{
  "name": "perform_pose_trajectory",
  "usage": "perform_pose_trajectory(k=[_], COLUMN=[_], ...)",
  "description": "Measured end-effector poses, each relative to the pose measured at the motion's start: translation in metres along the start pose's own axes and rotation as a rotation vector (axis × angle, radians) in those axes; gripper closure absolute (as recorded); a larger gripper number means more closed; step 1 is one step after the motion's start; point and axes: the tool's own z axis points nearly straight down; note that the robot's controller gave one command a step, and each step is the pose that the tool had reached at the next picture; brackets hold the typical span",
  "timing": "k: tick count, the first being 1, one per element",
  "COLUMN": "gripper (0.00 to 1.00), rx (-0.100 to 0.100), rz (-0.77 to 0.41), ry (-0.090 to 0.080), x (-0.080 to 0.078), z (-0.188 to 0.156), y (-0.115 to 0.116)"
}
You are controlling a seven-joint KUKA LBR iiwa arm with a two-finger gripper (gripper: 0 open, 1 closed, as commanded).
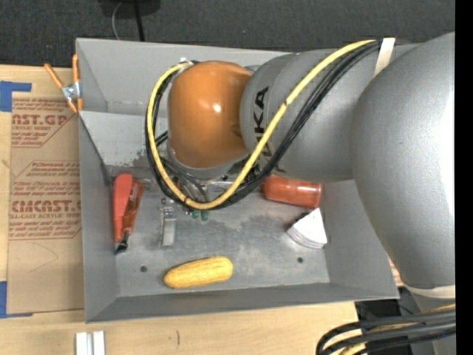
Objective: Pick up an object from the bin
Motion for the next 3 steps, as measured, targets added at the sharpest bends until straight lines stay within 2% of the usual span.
perform_pose_trajectory(k=[1, 2, 3], gripper=[0.00, 0.00, 0.00], rx=[-0.002, 0.003, -0.003], rz=[-0.037, -0.075, -0.021], ry=[-0.005, 0.005, 0.001], x=[0.013, 0.033, 0.039], z=[0.044, 0.094, 0.085], y=[-0.025, -0.053, -0.066])
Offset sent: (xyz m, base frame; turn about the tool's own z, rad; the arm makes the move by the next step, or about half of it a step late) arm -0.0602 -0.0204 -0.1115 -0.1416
